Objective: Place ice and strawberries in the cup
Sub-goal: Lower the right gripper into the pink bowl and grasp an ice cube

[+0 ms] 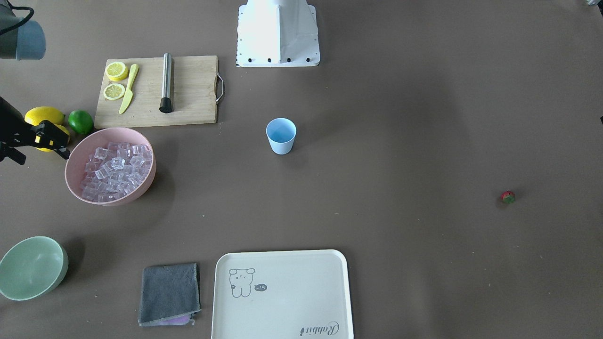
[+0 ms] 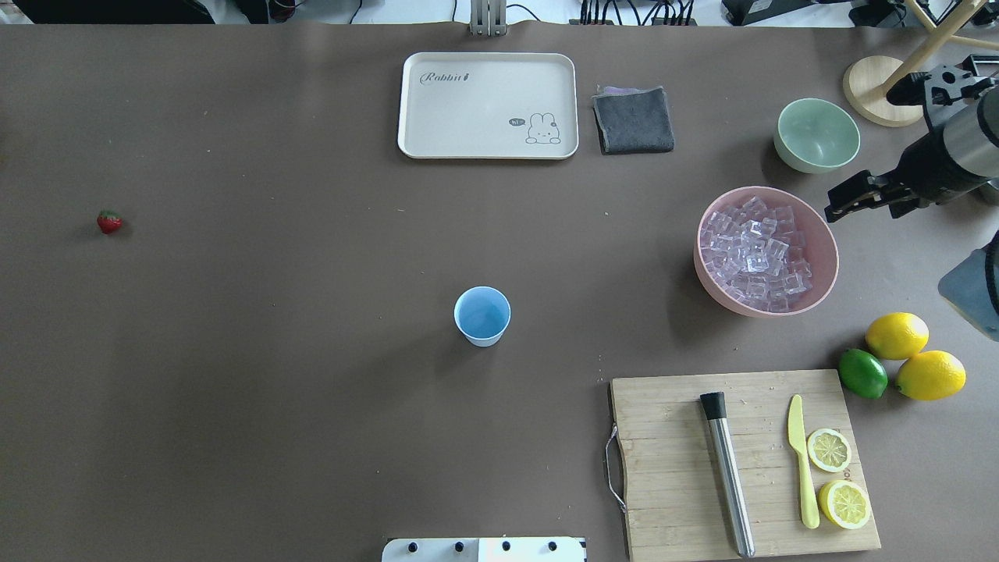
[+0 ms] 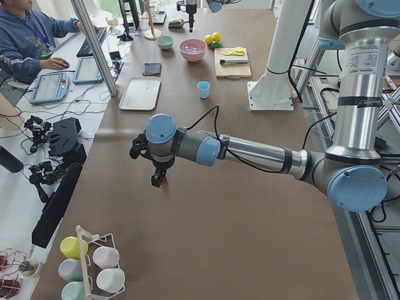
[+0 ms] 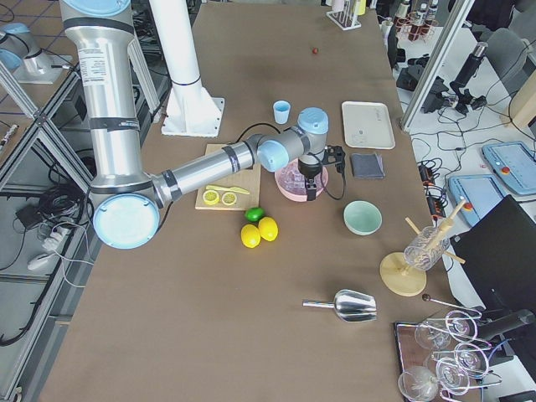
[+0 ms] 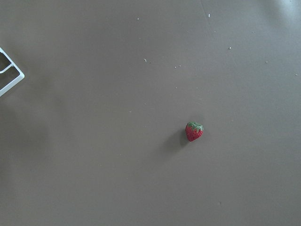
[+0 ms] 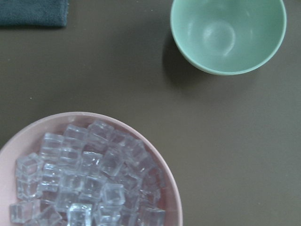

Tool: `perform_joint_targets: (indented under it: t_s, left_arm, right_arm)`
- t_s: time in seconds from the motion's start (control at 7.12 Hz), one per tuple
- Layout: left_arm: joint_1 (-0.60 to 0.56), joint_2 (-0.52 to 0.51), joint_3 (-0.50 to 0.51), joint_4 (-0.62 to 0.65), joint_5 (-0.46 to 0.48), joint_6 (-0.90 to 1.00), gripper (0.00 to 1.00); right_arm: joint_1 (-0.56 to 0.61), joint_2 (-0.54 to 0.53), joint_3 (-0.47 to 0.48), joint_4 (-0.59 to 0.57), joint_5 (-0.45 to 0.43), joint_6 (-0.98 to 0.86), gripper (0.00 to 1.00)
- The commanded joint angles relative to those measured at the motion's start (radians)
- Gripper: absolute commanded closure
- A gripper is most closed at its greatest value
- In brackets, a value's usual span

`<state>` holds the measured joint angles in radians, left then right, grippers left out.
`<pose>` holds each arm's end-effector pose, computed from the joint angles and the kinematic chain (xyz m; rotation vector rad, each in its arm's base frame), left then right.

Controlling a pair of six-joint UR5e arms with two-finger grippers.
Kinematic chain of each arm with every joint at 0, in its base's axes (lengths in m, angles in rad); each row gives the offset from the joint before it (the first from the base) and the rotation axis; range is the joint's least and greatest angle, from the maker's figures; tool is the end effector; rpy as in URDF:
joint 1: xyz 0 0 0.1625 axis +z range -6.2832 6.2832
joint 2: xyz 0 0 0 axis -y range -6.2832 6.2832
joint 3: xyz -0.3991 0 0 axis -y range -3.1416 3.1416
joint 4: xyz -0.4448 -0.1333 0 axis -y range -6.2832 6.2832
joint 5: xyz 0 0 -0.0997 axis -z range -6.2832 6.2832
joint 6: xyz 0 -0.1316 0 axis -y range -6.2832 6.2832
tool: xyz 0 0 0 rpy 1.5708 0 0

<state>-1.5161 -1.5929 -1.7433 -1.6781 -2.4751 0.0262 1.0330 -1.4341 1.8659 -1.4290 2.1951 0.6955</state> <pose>0.0010 -0.5654 0.5235 0.2685 0.9022 0.2113 -0.2590 -0.5442 0.4073 0.1014 -0.8147 -0.0302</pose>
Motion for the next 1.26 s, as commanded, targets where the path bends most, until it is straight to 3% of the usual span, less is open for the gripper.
perform_joint_targets:
  t_s: [0.0,0.14,0.28,0.56,1.12]
  left_arm:
    - [0.0,0.001,-0.001,-0.003,-0.002,0.0,0.02]
    - [0.0,0.001,-0.001,-0.003,-0.002,0.0,0.02]
    - [0.0,-0.001,-0.002,-0.003,-0.002,0.0,0.02]
    - [0.0,-0.001,-0.002,-0.003,-0.002,0.0,0.02]
    - [0.0,-0.001,-0.004,-0.003,-0.002,0.0,0.02]
  right_arm:
    - [-0.146,0.049,-0.004,0.005,-0.108,0.189,0.01]
    - [-0.16,0.04,-0.007,0.007,-0.109,0.188,0.02]
    - [-0.178,0.031,-0.013,0.046,-0.11,0.191,0.1]
    - [-0.186,0.024,-0.022,0.055,-0.11,0.19,0.36]
    - [-0.199,0.029,-0.039,0.062,-0.11,0.19,0.4]
